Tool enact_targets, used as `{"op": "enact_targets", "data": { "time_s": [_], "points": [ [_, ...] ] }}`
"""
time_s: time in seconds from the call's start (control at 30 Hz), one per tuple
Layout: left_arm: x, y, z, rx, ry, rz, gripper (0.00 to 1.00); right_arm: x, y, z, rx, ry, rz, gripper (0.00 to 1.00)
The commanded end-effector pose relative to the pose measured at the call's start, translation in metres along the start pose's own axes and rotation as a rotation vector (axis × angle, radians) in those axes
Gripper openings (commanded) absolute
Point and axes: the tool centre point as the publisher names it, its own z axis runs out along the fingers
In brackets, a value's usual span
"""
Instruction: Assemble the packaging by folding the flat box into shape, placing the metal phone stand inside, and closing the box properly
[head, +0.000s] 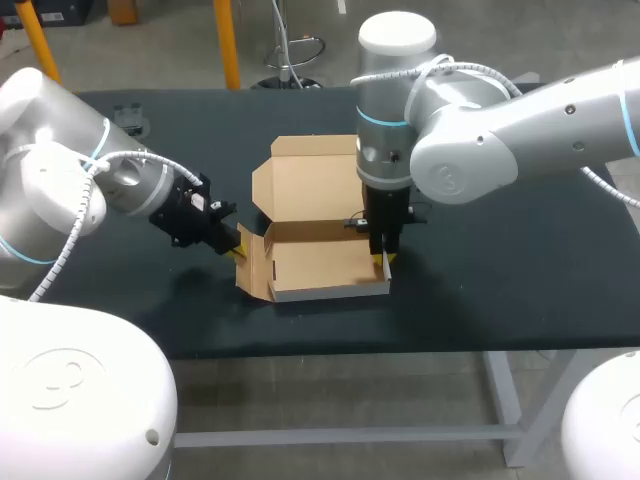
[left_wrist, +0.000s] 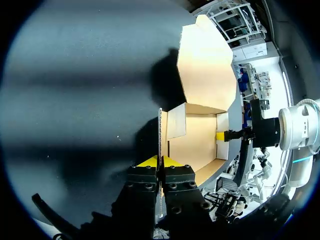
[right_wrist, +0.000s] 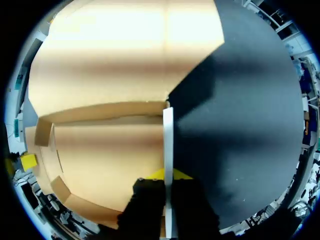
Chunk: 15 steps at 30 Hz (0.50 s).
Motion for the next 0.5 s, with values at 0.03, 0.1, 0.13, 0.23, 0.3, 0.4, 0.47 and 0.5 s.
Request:
{"op": "enact_targets", "data": {
  "time_s": [0.03,0.1,0.13,0.23,0.3,0.4,0.47,0.5],
  "points": [
    [0.014,-0.011,0.002,-0.026,-0.144,-0.016,0.00,0.002,0.002,0.001,0.006,-0.003,-0.001,0.00],
    [0.018,-0.013,0.003,-0.031,-0.169,-0.016,0.00,0.002,0.002,0.001,0.006,-0.003,-0.001,0.00],
    [0.019,-0.014,0.003,-0.032,-0.172,-0.019,0.00,0.002,0.002,0.001,0.006,-0.003,-0.001,0.00],
    [0.023,-0.015,0.005,-0.041,-0.194,-0.019,0.00,0.002,0.002,0.001,0.006,-0.003,-0.001,0.00],
    [0.026,-0.014,0.006,-0.040,-0.200,-0.014,0.00,0.002,0.002,0.001,0.006,-0.003,-0.001,0.00],
    [0.029,-0.013,0.006,-0.040,-0.204,-0.003,0.00,0.002,0.002,0.001,0.006,-0.003,-0.001,0.00],
    [0.030,-0.011,0.006,-0.041,-0.202,0.005,0.01,0.002,0.002,0.001,0.006,-0.003,-0.001,0.00],
    [0.030,-0.011,0.006,-0.041,-0.203,0.008,0.05,0.002,0.002,0.001,0.006,-0.003,-0.001,0.00]
  ]
}}
